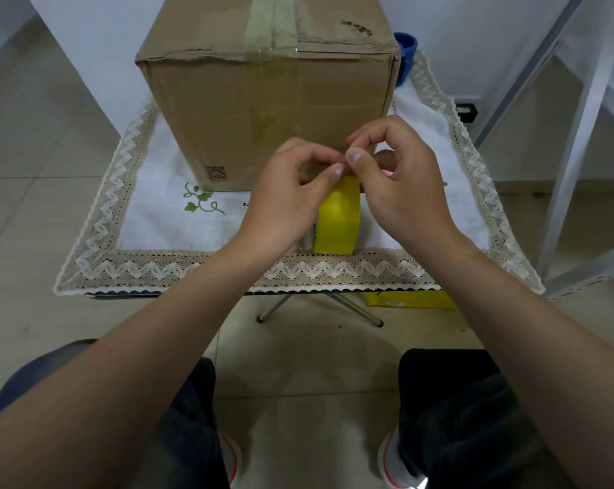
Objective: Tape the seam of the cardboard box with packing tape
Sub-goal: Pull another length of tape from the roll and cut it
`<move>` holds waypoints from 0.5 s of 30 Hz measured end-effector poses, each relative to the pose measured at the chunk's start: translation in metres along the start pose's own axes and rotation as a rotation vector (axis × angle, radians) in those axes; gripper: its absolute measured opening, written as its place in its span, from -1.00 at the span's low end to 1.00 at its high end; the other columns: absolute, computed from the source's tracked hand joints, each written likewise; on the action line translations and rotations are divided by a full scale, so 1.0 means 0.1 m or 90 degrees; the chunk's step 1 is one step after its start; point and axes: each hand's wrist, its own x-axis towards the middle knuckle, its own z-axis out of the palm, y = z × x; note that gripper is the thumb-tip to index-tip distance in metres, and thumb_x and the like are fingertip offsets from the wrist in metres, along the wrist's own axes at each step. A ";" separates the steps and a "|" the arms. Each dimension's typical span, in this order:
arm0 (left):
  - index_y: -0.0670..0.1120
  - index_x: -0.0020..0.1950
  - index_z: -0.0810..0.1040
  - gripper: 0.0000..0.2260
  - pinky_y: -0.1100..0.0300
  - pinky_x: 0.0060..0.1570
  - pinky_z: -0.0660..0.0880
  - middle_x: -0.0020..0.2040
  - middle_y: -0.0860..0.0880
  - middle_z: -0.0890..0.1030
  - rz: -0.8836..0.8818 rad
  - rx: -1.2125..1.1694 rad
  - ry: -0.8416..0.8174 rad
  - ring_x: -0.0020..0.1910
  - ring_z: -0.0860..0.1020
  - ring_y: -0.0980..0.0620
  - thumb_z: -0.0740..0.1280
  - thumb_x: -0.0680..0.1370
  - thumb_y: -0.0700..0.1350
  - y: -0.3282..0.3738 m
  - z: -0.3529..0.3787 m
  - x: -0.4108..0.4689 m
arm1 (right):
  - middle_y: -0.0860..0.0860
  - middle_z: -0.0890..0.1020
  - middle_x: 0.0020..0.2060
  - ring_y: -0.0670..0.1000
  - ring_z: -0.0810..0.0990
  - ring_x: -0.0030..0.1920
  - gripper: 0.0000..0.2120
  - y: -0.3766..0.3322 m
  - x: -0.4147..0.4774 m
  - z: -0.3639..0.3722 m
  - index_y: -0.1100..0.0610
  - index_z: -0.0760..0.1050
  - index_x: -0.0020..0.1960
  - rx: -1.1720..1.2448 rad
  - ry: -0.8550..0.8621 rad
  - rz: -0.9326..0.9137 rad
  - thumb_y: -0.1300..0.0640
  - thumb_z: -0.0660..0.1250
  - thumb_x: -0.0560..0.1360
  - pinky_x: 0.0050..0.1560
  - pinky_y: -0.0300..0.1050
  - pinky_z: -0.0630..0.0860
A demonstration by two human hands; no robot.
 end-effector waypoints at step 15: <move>0.04 -0.05 0.70 -0.92 0.33 -0.05 0.53 -0.08 0.09 0.70 -0.073 -0.084 0.022 -0.13 0.61 0.28 0.46 0.59 -0.14 -0.01 -0.01 0.01 | -0.03 0.61 0.05 -0.08 0.65 -0.08 -0.78 0.05 0.07 -0.10 0.08 0.65 0.19 -0.131 0.014 -0.049 0.12 0.45 0.55 -0.05 -0.13 0.63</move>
